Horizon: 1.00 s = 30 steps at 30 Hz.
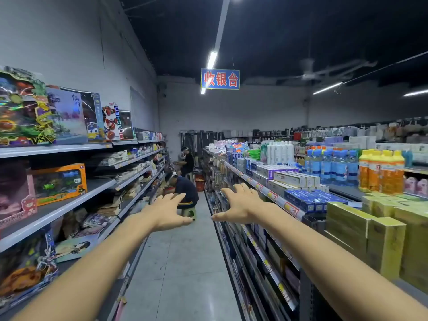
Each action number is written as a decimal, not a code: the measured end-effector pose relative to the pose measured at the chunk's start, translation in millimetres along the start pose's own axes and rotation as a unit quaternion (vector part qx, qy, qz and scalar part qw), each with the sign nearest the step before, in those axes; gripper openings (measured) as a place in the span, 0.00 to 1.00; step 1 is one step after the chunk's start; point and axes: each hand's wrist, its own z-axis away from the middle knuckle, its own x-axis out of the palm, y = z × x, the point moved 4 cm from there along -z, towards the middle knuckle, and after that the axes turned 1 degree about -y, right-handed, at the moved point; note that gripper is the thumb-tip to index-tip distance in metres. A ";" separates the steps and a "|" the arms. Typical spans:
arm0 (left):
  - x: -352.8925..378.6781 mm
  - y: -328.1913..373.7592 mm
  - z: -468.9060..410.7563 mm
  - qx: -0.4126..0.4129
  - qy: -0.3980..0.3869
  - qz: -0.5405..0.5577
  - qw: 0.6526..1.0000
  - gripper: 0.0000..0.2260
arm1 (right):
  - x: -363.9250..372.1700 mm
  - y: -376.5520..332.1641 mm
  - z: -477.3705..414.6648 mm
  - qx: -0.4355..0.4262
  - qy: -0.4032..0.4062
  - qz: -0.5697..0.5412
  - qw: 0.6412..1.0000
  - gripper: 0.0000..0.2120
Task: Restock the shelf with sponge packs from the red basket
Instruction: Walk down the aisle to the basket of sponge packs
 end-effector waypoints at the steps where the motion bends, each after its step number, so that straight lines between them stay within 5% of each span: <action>1: 6.0 1.1 -3.8 0.007 -0.003 0.014 1.000 0.44 | 4.0 5.4 -2.0 0.002 0.000 0.005 1.000 0.49; 13: 111.1 26.3 -26.8 -0.002 -0.023 -0.023 0.999 0.39 | 110.1 60.8 -29.4 -0.002 0.054 -0.041 0.998 0.41; 30: 307.5 -65.2 -114.0 -0.023 -0.071 -0.026 0.997 0.44 | 327.1 84.6 -148.1 -0.014 -0.076 -0.071 0.994 0.39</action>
